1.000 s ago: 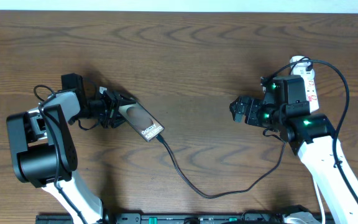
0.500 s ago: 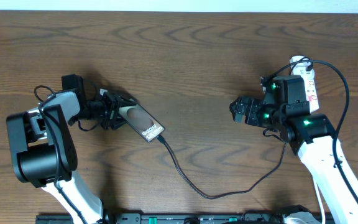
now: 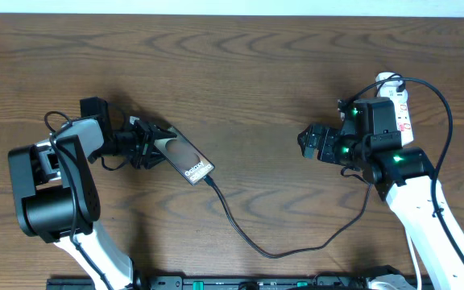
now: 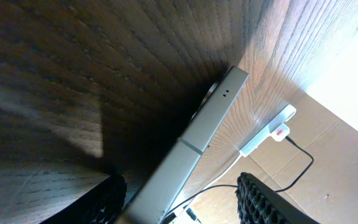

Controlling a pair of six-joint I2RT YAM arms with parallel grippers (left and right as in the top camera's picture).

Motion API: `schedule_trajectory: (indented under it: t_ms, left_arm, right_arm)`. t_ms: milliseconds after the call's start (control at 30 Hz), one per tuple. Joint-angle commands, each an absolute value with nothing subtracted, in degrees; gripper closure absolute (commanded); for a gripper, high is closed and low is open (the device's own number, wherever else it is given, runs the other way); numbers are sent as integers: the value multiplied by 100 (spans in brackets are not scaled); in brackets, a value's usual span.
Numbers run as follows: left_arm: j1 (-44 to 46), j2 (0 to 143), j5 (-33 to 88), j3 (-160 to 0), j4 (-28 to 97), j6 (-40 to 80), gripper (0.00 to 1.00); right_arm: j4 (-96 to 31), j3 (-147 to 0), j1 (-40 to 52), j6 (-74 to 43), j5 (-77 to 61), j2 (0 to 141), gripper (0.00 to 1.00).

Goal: Plug charger to phone and switch on socket
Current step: 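Lay the phone flat on the table with the left gripper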

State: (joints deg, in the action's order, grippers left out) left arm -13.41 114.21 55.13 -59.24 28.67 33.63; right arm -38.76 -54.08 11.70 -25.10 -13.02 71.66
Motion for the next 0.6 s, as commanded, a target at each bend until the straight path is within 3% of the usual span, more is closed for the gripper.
schedule_trajectory:
  t_ms: [0, 500, 567]
  left_arm:
    - [-1354, 12033, 3332, -5422, 3109, 3256, 40]
    - [-1354, 12033, 3330, -5422, 3253, 3256, 41]
    - [-1354, 12033, 3312, -5422, 3258, 3256, 47]
  right_arm:
    - [-3879, -5454, 1177, -2438, -1260, 7192, 1]
    - [-3879, -5454, 1177, -2438, -1260, 7192, 1]
    - [-3879, -5454, 1177, -2438, -1258, 7192, 1]
